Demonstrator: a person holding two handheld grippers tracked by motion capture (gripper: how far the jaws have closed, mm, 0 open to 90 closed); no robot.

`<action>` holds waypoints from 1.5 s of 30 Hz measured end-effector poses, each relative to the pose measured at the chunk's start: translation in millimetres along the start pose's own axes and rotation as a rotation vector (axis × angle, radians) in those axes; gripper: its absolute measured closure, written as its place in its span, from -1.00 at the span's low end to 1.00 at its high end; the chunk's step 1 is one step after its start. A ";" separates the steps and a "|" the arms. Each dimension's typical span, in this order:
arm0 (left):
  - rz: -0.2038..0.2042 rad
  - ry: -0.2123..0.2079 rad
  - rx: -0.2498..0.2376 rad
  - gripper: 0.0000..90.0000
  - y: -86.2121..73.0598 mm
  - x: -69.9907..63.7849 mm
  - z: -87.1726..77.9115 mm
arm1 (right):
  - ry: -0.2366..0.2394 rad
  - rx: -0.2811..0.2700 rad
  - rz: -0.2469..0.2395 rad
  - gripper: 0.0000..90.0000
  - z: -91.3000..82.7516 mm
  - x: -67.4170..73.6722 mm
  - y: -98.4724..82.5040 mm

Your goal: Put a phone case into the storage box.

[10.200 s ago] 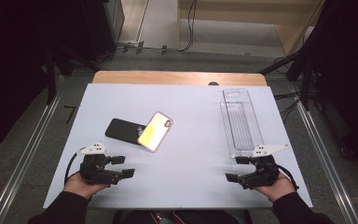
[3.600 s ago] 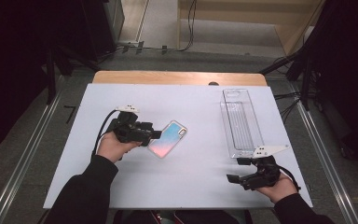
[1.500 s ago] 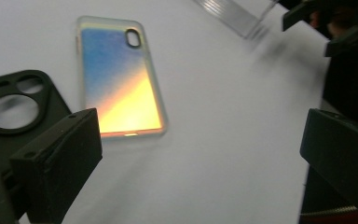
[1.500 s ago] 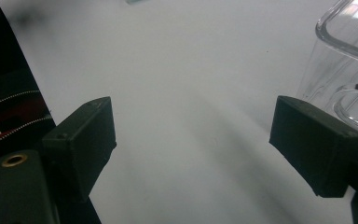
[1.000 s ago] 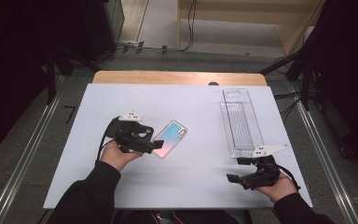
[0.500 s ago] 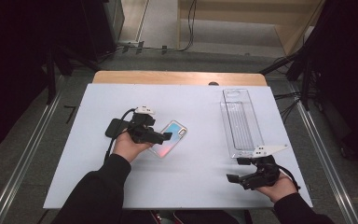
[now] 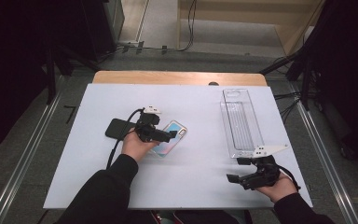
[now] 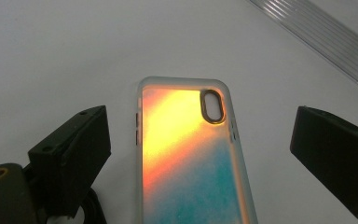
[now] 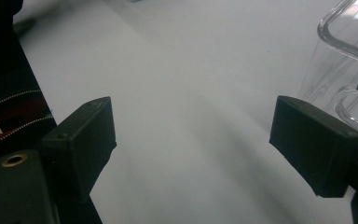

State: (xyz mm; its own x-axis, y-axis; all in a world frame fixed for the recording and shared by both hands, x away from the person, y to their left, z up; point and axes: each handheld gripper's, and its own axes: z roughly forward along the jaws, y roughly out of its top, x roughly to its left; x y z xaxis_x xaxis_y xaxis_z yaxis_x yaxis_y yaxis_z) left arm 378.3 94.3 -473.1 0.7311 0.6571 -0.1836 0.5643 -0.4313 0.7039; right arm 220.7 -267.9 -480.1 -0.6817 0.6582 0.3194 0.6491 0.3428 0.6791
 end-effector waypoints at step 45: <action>0.107 0.193 0.041 -0.79 -31.5 -21.6 31.7 | 0.004 0.003 -0.003 -0.72 0.2 0.6 0.3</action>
State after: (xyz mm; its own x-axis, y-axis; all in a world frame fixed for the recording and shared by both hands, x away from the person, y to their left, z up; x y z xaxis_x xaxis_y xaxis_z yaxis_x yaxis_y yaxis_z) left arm 356.8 74.1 -513.0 0.7028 0.7108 0.0285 0.5054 -0.5271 0.6832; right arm 220.6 -267.2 -479.8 -0.6850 0.6546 0.3198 0.6480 0.3467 0.6782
